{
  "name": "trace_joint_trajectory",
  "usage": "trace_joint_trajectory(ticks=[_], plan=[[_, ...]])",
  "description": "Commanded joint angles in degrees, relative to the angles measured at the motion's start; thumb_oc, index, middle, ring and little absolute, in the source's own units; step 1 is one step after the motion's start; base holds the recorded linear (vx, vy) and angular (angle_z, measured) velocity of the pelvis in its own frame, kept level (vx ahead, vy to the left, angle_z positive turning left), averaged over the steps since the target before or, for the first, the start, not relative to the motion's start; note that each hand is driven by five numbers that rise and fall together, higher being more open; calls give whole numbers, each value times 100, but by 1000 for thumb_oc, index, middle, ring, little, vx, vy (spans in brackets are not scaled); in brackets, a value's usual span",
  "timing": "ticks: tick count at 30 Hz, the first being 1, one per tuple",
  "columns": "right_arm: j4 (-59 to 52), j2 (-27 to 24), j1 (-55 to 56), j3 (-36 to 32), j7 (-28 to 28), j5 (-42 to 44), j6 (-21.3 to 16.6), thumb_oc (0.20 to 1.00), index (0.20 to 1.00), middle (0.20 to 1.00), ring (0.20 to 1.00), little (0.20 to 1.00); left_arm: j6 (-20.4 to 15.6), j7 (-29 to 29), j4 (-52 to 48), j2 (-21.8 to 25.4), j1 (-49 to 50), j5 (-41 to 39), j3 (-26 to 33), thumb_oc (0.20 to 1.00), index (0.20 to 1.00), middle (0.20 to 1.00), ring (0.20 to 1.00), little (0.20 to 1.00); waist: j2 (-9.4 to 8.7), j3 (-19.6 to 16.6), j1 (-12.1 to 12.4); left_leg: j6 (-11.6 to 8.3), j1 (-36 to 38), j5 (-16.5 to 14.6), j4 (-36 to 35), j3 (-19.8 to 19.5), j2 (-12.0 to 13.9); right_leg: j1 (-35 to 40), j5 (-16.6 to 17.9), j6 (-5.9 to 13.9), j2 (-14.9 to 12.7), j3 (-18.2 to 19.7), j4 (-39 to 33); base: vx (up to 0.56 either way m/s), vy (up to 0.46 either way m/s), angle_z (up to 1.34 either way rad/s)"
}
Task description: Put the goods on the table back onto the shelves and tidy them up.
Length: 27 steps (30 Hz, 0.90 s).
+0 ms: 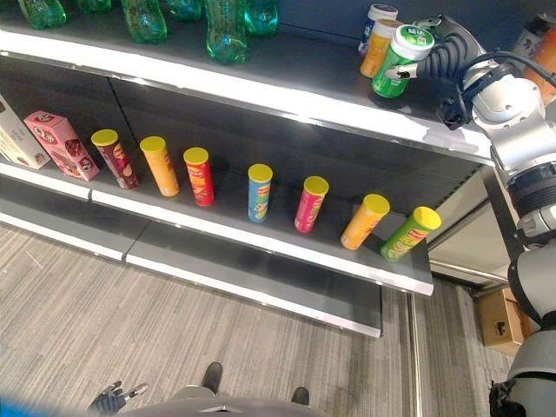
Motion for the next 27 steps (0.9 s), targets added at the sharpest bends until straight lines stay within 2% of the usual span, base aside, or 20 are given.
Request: trace_joint_trajectory(ticks=[1, 14, 15, 26, 27], plan=[[-191, -373, -682, 235, -8, 360, -126, 200, 200, 200, 200, 200, -67, -66, 227, 287, -347, -188, -189, 1000, 1000, 1000, 1000, 1000, -279, 21, 90, -301, 260, -569, 21, 465, 129, 10, -388, 297, -191, -90, 144, 0, 0, 0], [-559, -443, -600, 443, 273, 434, -89, 200, 200, 200, 200, 200, -50, -104, 205, 299, -384, -104, -179, 1000, 1000, 1000, 1000, 1000, -305, 37, 24, -308, 274, -595, 21, 530, 138, -3, -386, 295, -201, -74, 140, -1, 1, -1], [-631, -362, -350, 303, 287, 459, -96, 200, 200, 200, 200, 200, -157, -185, 19, 346, -424, 2, -330, 1000, 1000, 1000, 1000, 1000, -296, 31, 3, -302, 277, -600, 21, 546, 142, -9, -381, 300, -210, -67, 142, 0, 0, 0], [-345, -384, -351, 334, 292, 282, 31, 200, 200, 200, 200, 200, -42, -305, -172, 364, -387, -111, -344, 1000, 1000, 1000, 1000, 1000, -233, 72, 69, -293, 177, -560, 21, 507, 106, -77, -359, 305, -229, -87, 144, 0, 0, 0], [-328, -377, -366, 333, 272, 269, 28, 398, 398, 398, 398, 398, -42, -304, -168, 363, -388, -123, -347, 1000, 1000, 1000, 1000, 1000, -229, 75, 66, -292, 172, -561, 21, 509, 104, -84, -357, 304, -233, -78, 145, 0, 0, 0]])
